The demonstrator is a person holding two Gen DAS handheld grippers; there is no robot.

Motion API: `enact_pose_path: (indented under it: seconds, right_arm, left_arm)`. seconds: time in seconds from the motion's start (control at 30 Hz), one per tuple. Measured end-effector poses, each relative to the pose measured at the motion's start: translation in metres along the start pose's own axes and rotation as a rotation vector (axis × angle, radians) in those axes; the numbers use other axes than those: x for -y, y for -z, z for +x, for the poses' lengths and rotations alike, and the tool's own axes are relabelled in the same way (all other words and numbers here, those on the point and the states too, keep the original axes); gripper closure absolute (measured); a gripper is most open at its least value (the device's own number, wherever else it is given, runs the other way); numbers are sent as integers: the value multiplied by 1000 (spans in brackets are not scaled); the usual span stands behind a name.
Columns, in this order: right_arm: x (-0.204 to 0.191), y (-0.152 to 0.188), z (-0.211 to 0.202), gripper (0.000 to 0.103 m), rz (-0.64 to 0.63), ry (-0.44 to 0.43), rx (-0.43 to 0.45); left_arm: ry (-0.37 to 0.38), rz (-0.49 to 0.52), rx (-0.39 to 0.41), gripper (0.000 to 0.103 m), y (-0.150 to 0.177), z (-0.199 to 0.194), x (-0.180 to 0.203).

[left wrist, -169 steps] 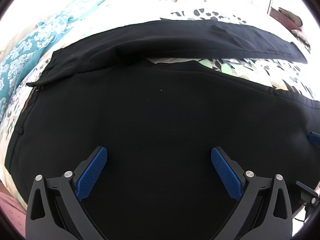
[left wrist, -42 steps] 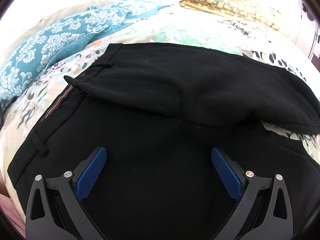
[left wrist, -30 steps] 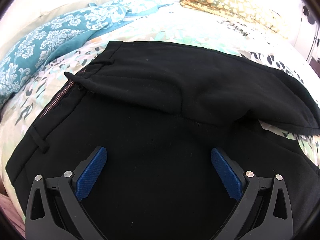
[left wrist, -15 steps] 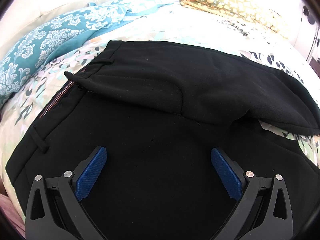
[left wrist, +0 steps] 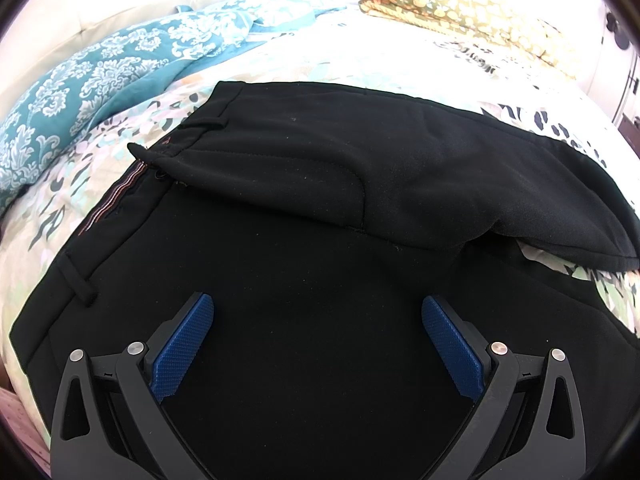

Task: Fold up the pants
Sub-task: 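Open the right gripper and lift it off the folded trousers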

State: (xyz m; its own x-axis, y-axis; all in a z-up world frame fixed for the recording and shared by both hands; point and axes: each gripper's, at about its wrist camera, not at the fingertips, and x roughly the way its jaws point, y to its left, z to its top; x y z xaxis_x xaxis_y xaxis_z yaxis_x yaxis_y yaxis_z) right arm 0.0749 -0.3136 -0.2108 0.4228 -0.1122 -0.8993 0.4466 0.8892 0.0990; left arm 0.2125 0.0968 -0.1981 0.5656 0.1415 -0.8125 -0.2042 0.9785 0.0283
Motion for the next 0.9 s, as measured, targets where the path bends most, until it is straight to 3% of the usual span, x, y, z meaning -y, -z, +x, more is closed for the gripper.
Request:
enact_pose_path:
  seconds: [0.17,0.27,0.33,0.47,0.6,0.73,0.9]
  right_arm:
    - [-18,-9,0,0,-95,96,-77]
    - [-14,-11,-4,0,-86,70,-74]
    - [-4,-12,-15,0,-32,9,-57]
    - [22,-13,-33,0,191,-309,-4]
    - [39,-12,-25,0,400,-482,-21]
    - [63,-10,-21,0,552,-519,-10]
    - [85,-21,-33,0,655,-428,72]
  left_arm:
    - [-1,1,-9,0,0,0,1]
    - [2,5,-19,0,-1,1,1]
    - [4,7,-22,0,-2,1,1]
    - [1,8,-20,0,-2,1,1]
    - [-2,9,-17,0,-1,1,2]
    - [-2,9,-16,0,-1,1,2]
    - [-2,9,-16,0,-1,1,2]
